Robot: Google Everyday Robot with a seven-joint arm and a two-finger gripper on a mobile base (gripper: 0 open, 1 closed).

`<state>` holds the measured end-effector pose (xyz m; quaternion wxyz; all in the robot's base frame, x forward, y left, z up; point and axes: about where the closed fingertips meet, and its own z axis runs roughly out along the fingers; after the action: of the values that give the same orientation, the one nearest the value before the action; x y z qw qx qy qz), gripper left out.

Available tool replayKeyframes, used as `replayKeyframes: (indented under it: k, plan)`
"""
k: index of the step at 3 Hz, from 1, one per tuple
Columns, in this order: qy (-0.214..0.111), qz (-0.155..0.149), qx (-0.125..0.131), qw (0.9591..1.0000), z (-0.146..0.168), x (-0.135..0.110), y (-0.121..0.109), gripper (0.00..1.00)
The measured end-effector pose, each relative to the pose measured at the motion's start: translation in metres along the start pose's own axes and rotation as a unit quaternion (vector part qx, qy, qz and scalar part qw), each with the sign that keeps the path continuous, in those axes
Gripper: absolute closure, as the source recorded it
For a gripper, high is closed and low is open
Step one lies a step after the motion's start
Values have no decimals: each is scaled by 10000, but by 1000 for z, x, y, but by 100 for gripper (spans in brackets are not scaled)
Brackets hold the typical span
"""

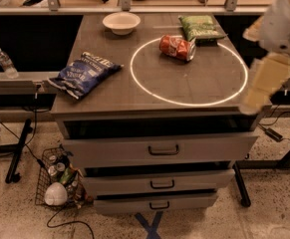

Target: Place coke can upright

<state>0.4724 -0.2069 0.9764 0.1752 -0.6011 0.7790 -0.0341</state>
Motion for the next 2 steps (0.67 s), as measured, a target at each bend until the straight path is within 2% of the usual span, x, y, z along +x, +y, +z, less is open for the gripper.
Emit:
replayKeyframes:
  k: [1,2]
  plan:
    - [-425,195,305,9984,27,-47,-77,0]
    - [-721,375,533,9953,40,-86,-119,0]
